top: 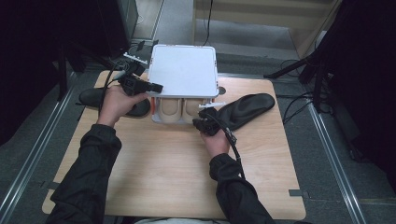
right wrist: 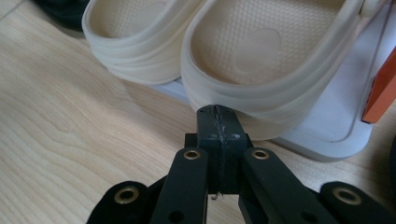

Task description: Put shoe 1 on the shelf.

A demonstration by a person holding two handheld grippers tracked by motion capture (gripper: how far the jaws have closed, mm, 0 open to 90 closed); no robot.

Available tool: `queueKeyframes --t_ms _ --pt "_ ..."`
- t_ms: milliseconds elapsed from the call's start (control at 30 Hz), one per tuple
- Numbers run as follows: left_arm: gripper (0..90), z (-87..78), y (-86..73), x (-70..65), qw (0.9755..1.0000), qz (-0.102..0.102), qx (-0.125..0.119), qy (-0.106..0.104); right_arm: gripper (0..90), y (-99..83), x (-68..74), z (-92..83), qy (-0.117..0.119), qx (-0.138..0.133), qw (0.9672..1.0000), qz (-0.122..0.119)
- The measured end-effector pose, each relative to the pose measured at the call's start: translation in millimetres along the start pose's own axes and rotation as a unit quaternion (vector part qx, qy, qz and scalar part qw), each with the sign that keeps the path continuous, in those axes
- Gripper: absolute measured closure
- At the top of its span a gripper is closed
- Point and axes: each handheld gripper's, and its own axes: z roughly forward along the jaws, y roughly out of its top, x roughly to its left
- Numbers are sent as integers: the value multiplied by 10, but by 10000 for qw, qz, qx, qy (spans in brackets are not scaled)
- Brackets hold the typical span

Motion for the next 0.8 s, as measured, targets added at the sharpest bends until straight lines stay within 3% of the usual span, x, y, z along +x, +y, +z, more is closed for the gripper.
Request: queueKeyframes --t_ms 267,500,800 --pt "900 -5 8 -18 10000 40 23 81 900 9 -19 -11 85 14 9999 73" --pt "891 -40 9 -30 10000 -8 29 30 900 -126 -6 -375 359 -183 9990 -181" --pt "696 -231 -32 -120 9999 -50 51 -131 832 -332 -40 -806 579 -394 9968 -397"
